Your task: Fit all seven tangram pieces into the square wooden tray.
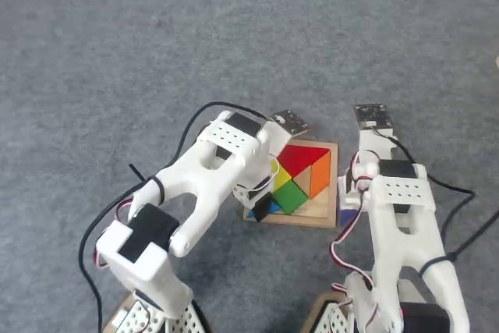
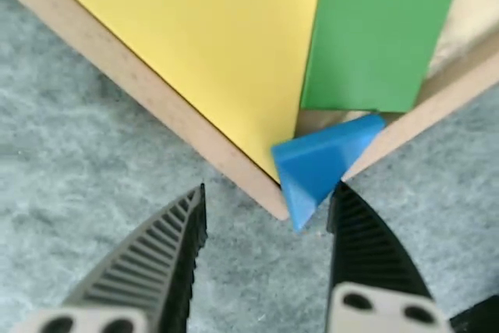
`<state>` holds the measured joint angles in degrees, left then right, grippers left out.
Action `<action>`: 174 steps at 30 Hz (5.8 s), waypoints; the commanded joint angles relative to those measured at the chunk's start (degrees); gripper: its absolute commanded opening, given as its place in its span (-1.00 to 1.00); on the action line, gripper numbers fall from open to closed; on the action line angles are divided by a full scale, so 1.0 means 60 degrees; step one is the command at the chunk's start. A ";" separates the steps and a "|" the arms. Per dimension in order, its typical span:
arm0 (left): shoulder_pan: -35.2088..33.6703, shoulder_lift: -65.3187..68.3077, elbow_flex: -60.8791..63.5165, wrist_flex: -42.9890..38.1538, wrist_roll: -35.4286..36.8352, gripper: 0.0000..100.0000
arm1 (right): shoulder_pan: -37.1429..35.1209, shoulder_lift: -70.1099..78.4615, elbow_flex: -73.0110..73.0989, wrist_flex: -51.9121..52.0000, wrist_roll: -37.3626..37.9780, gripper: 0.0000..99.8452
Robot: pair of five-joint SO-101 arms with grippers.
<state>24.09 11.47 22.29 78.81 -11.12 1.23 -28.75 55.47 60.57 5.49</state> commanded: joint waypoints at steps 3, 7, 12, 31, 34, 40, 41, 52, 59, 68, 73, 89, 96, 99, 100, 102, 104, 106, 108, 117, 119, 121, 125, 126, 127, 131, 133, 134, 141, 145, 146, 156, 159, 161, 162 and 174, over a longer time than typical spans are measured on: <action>0.0059 -0.0073 -0.0432 0.0073 0.0000 -0.52 | 0.1209 -0.1663 -0.0029 0.0740 -0.0132 -0.73; 0.0132 -0.0059 -0.0579 0.0117 0.0000 -0.52 | 0.1443 -0.3128 0.0513 0.0813 -0.0308 -0.73; 0.0132 -0.0059 -0.0579 0.0073 0.0015 -0.52 | 0.1414 -0.4007 0.0967 0.0593 -0.0293 -0.73; -0.0689 0.0015 -0.1458 0.0601 -0.0088 -0.52 | 0.1106 -0.3802 0.0952 0.0637 -0.0234 -0.73; -0.0703 0.0615 -0.1473 0.0381 -0.0103 -0.52 | 0.1106 -0.3802 0.0952 0.0637 -0.0234 -0.73; -0.0264 0.1626 -0.1663 -0.0117 0.0015 -0.52 | 0.1106 -0.3802 0.0952 0.0637 -0.0234 -0.73; -0.0161 0.1626 -0.1751 -0.0088 0.0059 -0.52 | 0.1106 -0.3802 0.0952 0.0637 -0.0234 -0.73; -0.0762 0.1568 -0.2352 0.0615 -0.0029 -0.52 | 0.1106 -0.3802 0.0967 0.0637 -0.0220 -0.73; -0.0894 0.0469 -0.2337 0.1289 -0.0161 -0.52 | 0.0755 -0.3802 0.0982 0.0608 -0.0220 -0.73; -0.1978 -0.0103 -0.2337 0.1319 -0.0615 -0.52 | 0.0755 -0.3802 0.0996 0.0608 -0.0220 -0.73; -0.2388 0.0088 -0.1927 0.1201 -0.0777 -0.52 | 0.0755 -0.3802 0.0996 0.0608 -0.0220 -0.73; -0.1363 0.1524 -0.2337 0.0440 -0.0249 -0.52 | 0.0740 -0.3802 0.0996 0.0593 -0.0220 -0.73; -0.1363 0.1744 -0.3158 0.0864 -0.0132 -0.52 | 0.0740 -0.3802 0.0996 0.0593 -0.0220 -0.73; -0.1333 0.1275 -0.3187 0.1333 -0.0073 -0.52 | 0.0740 -0.3802 0.0996 0.0579 -0.0220 -0.73; -0.1260 0.1055 -0.3172 0.1465 -0.0073 -0.52 | 0.0740 -0.3802 0.0996 0.0579 -0.0220 -0.73; -0.1070 0.0586 -0.3114 0.1700 -0.0044 -0.52 | 0.0740 -0.3802 0.0996 0.0579 -0.0220 -0.73; -0.0821 0.0234 -0.2850 0.1758 0.0059 -0.52 | 0.0740 -0.3802 0.0996 0.0579 -0.0220 -0.73; -0.0571 0.0044 -0.2337 0.1495 0.0117 -0.52 | 0.0740 -0.3802 0.0996 0.0579 -0.0220 -0.73; -0.0440 0.0059 -0.1795 0.1040 0.0147 -0.52 | 0.0740 -0.3802 0.0996 0.0579 -0.0220 -0.73; -0.0410 0.2022 -0.1487 -0.0425 0.0337 -0.52 | 0.0740 -0.3802 0.0996 0.0579 -0.0220 -0.73; -0.0381 0.2300 -0.1678 -0.0381 0.0352 -0.52 | 0.0740 -0.3802 0.0996 0.0579 -0.0220 -0.73; -0.0498 0.2168 -0.1824 -0.0132 0.0352 -0.52 | 0.0740 -0.3802 0.0996 0.0579 -0.0220 -0.73; -0.0630 0.0982 -0.1883 0.0322 0.0352 -0.52 | 0.0740 -0.3802 0.0996 0.0593 -0.0190 -0.73; -0.0615 0.0557 -0.1883 0.0484 0.0352 -0.52 | 0.0740 -0.3802 0.0996 0.0623 -0.0103 -0.73; -0.0601 0.0147 -0.1883 0.0645 0.0352 -0.52 | 0.0740 -0.3802 0.0996 0.0623 -0.0059 -0.73; -0.0952 -0.1436 -0.1853 0.0821 0.0835 -0.52 | 0.0755 -0.3802 0.0996 0.0637 -0.0029 -0.73; -0.1348 -0.1890 -0.1648 0.0513 0.1260 -0.52 | 0.0784 -0.3802 0.0996 0.0637 -0.0015 -0.73; -0.1568 -0.2022 -0.1414 0.0220 0.1480 -0.52 | 0.0813 -0.3802 0.0952 0.0652 0.0015 -0.73; -0.3194 -0.2520 0.1004 -0.2564 0.1890 -0.52 | 0.1458 -0.3758 -0.0264 0.0696 0.0982 -0.73; -0.3604 -0.3311 0.2000 -0.3619 0.2388 -0.52 | 0.2381 -0.2527 -0.2462 0.1692 0.1905 -0.73; -0.3751 -0.3443 0.2176 -0.3839 0.2491 -0.52 | 0.2454 -0.1912 -0.3092 0.1956 0.2139 -0.73; -0.4542 -0.3619 0.2542 -0.4469 0.2432 -0.52 | 0.0711 0.4168 -0.4322 0.2352 0.1714 -0.53; -0.4527 -0.3619 0.2586 -0.4469 0.2432 -0.52 | -0.0403 0.4535 -0.3927 0.1853 0.1040 -0.43; -0.4527 -0.3619 0.2586 -0.4469 0.2432 -0.52 | -0.0916 0.4520 -0.3736 0.1575 0.0864 -0.43; -0.4527 -0.3619 0.2586 -0.4469 0.2432 -0.52 | -0.1106 0.4535 -0.3663 0.1399 0.0615 -0.44; -0.4542 -0.3663 0.2586 -0.4469 0.2432 -0.52 | -0.1385 0.4637 -0.3209 0.0608 -0.2139 -0.44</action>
<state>-2.73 -7.16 38.02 52.97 3.74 -7.47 -0.62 36.13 65.76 -5.76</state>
